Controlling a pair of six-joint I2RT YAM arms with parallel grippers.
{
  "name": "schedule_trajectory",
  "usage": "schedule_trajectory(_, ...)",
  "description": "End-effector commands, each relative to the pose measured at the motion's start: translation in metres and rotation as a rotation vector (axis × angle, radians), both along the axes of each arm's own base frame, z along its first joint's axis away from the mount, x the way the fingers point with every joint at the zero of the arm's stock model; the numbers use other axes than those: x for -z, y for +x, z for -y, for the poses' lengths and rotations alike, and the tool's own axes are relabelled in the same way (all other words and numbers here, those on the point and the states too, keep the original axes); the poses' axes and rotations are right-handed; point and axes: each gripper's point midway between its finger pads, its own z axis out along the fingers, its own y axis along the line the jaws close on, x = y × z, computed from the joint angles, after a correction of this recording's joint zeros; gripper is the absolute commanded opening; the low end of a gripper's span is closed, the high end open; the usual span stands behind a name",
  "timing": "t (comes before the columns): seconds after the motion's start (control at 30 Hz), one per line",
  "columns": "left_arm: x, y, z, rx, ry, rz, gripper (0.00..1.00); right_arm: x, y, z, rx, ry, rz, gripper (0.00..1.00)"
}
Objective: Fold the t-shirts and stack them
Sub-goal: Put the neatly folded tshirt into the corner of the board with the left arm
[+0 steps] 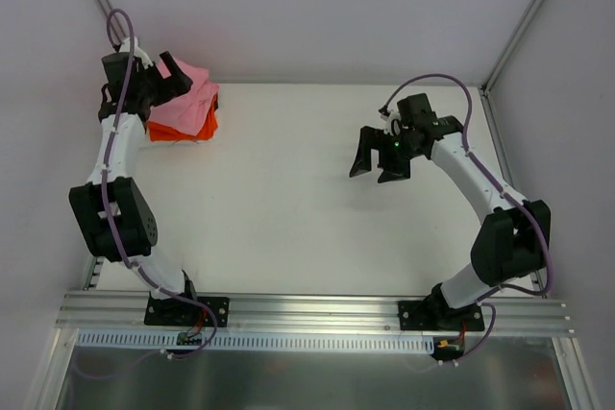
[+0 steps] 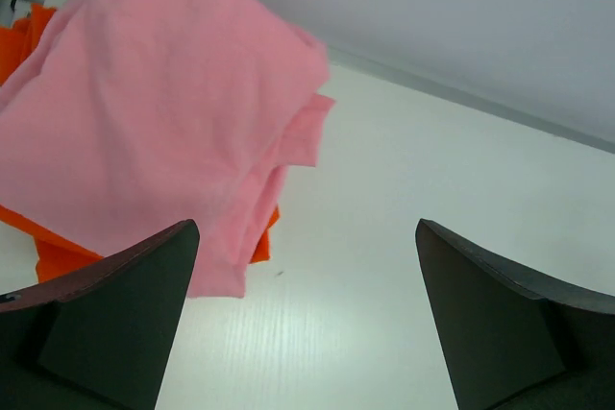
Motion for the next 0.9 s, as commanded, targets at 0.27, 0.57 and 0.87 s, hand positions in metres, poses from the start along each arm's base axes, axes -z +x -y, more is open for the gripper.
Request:
schedule_trajectory(0.27, -0.062, -0.084, 0.084, 0.238, 0.012, 0.131, 0.99, -0.048, 0.006, 0.010, -0.001, -0.023, 0.252, 1.00)
schedule_trajectory(0.57, -0.062, -0.168, 0.121, 0.310, 0.165, 0.103, 0.99, -0.069, -0.011, 0.056, 0.050, -0.187, 0.457, 0.99)
schedule_trajectory(0.87, -0.057, -0.222, 0.106, 0.250, 0.208, 0.040, 0.99, -0.071, -0.032, 0.065, 0.074, -0.192, 0.489, 0.99)
